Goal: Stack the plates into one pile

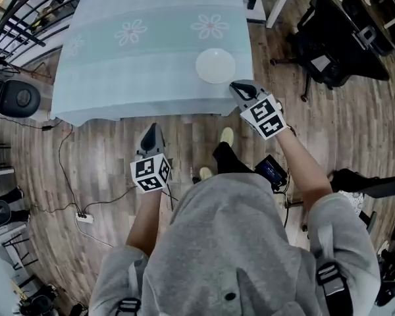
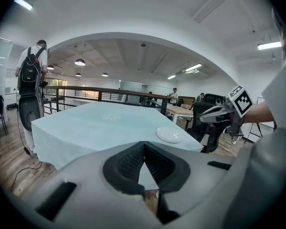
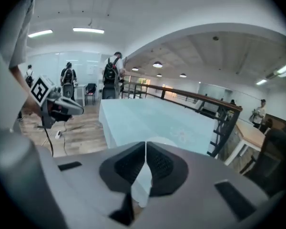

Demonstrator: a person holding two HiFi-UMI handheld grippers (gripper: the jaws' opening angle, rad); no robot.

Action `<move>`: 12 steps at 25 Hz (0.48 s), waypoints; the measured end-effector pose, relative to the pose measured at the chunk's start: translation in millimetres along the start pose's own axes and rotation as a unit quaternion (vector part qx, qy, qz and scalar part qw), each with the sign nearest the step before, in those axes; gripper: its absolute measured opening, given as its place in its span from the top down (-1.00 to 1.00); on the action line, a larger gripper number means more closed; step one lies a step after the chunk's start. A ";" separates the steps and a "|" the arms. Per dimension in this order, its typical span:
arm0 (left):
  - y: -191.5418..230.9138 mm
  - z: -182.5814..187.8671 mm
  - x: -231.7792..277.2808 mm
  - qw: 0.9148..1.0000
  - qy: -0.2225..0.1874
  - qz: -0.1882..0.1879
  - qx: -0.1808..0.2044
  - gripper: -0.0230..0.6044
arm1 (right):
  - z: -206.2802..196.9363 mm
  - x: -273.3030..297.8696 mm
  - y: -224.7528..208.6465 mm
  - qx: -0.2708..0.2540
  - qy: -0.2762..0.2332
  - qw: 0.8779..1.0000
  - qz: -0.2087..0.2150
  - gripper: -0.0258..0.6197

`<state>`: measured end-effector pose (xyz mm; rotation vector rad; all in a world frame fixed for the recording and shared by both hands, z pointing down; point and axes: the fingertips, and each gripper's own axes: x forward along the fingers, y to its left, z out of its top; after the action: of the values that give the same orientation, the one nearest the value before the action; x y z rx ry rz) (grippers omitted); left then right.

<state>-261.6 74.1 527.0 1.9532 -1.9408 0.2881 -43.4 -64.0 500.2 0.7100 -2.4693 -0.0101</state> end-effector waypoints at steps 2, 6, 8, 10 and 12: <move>-5.8 5.3 -21.7 1.000 -0.008 -0.004 -0.005 0.86 | 13.2 -46.6 6.0 0.033 -0.038 0.998 -0.035 0.83; -30.4 13.8 -62.4 1.000 -0.025 -0.015 0.011 0.86 | 14.1 -122.7 29.1 0.082 -0.077 0.989 -0.097 0.83; -42.8 18.5 -76.6 0.999 -0.031 -0.023 0.024 0.86 | 12.7 -144.7 38.8 0.094 -0.087 0.984 -0.125 0.83; -53.1 24.5 -87.7 0.998 -0.040 -0.034 0.035 0.86 | 11.2 -160.4 46.4 0.109 -0.092 0.978 -0.153 0.83; -59.6 30.1 -96.5 0.997 -0.055 -0.047 0.042 0.86 | 9.1 -169.3 55.1 0.119 -0.089 0.974 -0.174 0.83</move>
<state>-208.8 149.5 454.4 2.1479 -1.9249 0.2455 43.5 65.2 413.4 1.2893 -2.5047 0.0949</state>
